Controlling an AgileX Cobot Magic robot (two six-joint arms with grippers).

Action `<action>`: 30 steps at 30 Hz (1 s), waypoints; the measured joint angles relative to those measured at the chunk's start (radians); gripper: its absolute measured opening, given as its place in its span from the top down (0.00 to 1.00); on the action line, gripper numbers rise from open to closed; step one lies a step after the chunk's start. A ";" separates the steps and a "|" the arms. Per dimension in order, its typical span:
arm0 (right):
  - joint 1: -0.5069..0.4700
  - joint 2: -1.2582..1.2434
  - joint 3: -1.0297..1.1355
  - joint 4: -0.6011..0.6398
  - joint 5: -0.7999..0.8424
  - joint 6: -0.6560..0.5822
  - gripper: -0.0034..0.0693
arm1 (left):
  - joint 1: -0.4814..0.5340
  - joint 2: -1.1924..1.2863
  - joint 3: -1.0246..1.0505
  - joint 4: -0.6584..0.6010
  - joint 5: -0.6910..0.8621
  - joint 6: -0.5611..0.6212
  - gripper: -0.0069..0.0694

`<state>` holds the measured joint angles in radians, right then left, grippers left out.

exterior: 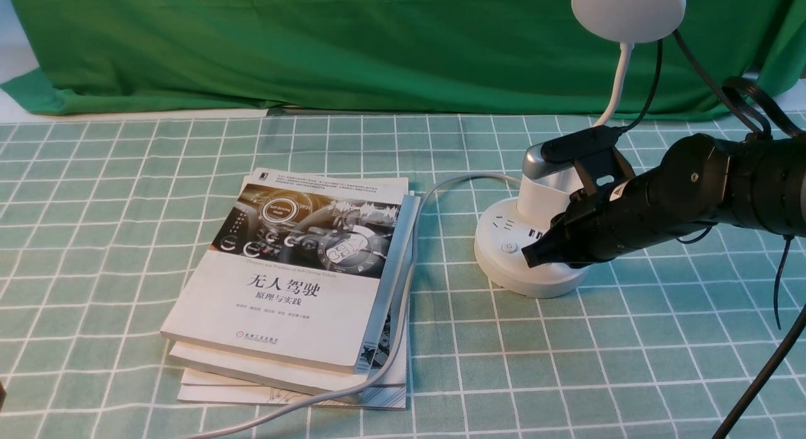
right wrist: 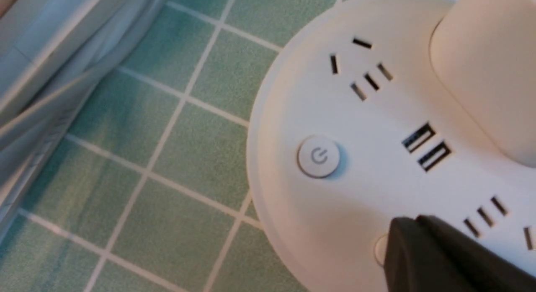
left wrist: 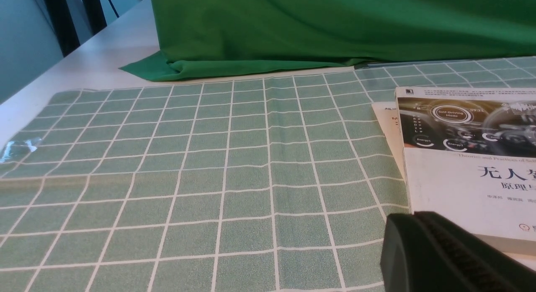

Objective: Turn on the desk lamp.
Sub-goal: Use the right arm to press the button switch on the lamp holder

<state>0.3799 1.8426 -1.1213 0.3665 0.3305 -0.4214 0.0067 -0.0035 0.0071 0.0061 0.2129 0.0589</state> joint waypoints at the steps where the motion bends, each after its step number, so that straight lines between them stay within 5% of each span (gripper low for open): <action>1: 0.000 0.000 0.000 0.000 -0.002 0.000 0.91 | 0.000 0.000 0.000 0.000 0.000 0.000 0.88; 30: 0.000 0.040 -0.017 -0.016 0.019 0.000 0.91 | 0.000 0.000 0.000 0.000 0.000 0.000 0.88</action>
<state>0.3799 1.8826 -1.1379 0.3504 0.3496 -0.4214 0.0067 -0.0035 0.0071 0.0061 0.2129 0.0589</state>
